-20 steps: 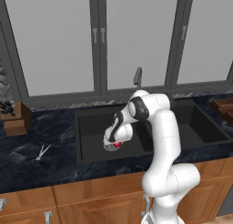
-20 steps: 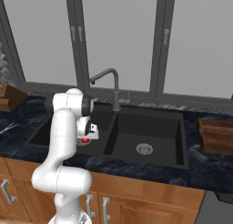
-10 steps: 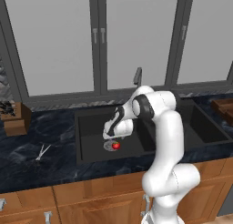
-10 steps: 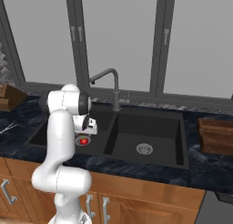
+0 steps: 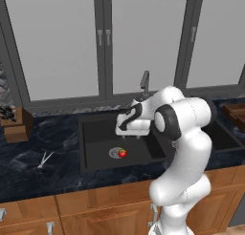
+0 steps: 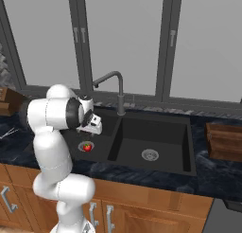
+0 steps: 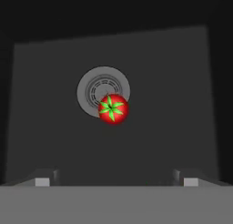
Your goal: Pick up all produce items and place them in the sink. Turn on the sink faucet to wash them. Then turn the sink off and put them in the tray.
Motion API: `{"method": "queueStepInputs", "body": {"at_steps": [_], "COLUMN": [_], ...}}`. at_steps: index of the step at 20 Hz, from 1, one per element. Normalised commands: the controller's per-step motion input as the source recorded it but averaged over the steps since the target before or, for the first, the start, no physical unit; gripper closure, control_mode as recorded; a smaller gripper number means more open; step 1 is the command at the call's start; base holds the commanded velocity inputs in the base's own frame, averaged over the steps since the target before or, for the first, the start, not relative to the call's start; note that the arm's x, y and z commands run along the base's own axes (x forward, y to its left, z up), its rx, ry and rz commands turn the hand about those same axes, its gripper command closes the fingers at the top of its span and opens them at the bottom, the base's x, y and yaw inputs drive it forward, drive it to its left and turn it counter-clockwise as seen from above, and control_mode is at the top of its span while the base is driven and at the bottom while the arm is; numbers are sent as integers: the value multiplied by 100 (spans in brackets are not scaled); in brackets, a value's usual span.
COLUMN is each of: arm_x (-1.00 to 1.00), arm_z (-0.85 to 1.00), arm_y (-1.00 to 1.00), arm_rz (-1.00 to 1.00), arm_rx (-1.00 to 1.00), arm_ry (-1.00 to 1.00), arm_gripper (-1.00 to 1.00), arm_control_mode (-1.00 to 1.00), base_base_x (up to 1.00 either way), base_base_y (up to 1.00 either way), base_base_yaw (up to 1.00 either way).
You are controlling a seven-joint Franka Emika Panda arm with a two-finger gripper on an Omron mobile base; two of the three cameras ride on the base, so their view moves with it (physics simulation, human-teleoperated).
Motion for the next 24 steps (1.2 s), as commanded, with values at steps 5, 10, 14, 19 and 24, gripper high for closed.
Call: {"method": "queueStepInputs", "body": {"at_steps": [5, 10, 14, 19, 24], "arm_x": [-65, -43, -2, 6, 16], "arm_z": [100, 100, 98, 18, 31], "arm_y": [-56, -61, -79, -94, -66], "arm_rz": [-26, -30, -28, -23, -38], "arm_rx": [12, 15, 21, 16, 13], "arm_ry": [2, 7, 18, 9, 11], "arm_gripper": [-100, -100, -100, -100, -100], "arm_control_mode": [-100, -100, -100, -100, -100], "base_base_x": [0, 0, 0, 0, 0], "base_base_y": [0, 0, 0, 0, 0], "base_base_yaw": [0, 0, 0, 0, 0]}}
